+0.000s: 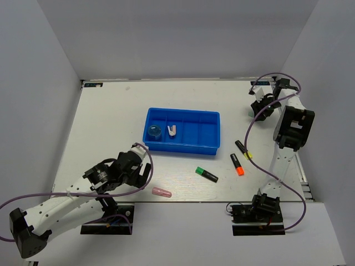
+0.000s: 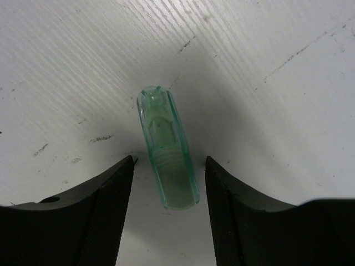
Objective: Sort the stationery into containers
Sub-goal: Grab a piece of stationery with the right arm
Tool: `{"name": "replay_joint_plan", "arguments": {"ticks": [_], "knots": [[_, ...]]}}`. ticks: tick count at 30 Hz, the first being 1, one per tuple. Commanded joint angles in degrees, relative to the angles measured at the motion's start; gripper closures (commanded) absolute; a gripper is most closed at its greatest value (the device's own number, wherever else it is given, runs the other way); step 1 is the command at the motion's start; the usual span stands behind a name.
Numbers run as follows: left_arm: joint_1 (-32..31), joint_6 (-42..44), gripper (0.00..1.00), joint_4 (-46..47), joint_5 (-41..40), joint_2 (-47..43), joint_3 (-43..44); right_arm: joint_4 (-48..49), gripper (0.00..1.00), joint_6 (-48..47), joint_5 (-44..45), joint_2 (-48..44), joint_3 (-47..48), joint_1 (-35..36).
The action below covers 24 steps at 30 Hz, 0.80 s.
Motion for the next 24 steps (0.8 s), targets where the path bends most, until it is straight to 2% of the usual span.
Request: {"name": "replay_joint_plan", "arguments": {"ticks": [1, 3, 6, 7, 11, 14, 18, 19, 24], "knots": [[0.25, -0.38, 0.01, 0.57, -0.73, -0.38, -0.4, -1.43, 0.44, -3.92, 2.43, 0.61, -2.56, -0.46], [0.34, -0.56, 0.01, 0.65, -0.38, -0.21, -0.57, -1.78, 0.45, -6.03, 3.75, 0.43, -3.71, -0.54], [0.34, -0.73, 0.01, 0.83, -0.21, 0.05, -0.48, -3.27, 0.56, -7.87, 4.8, 0.7, -4.15, -0.46], [0.34, -0.82, 0.01, 0.75, -0.12, 0.14, -0.4, -3.97, 0.66, -8.14, 5.16, 0.78, -4.32, -0.37], [0.34, -1.08, 0.01, 0.65, -0.12, -0.38, -0.31, -4.24, 0.87, -9.37, 6.21, 0.08, -5.9, -0.28], [0.34, -1.43, 0.01, 0.57, 0.06, -0.47, -0.4, -3.63, 0.96, -9.19, 5.43, -2.28, -9.41, -0.28], [0.34, -2.31, 0.01, 1.18, 1.72, 0.14, -0.57, -7.12, 1.0, -5.87, -0.01, -8.87, -12.58, -0.11], [0.34, -2.75, 0.01, 1.62, 2.51, 0.49, -0.49, -8.28, 1.0, -5.42, -4.9, -10.1, -13.11, 0.15], [0.51, -4.51, 0.01, 3.38, 3.22, 2.07, 0.13, -18.47, 1.0, -3.83, -15.75, -22.84, -15.83, 2.61]]}}
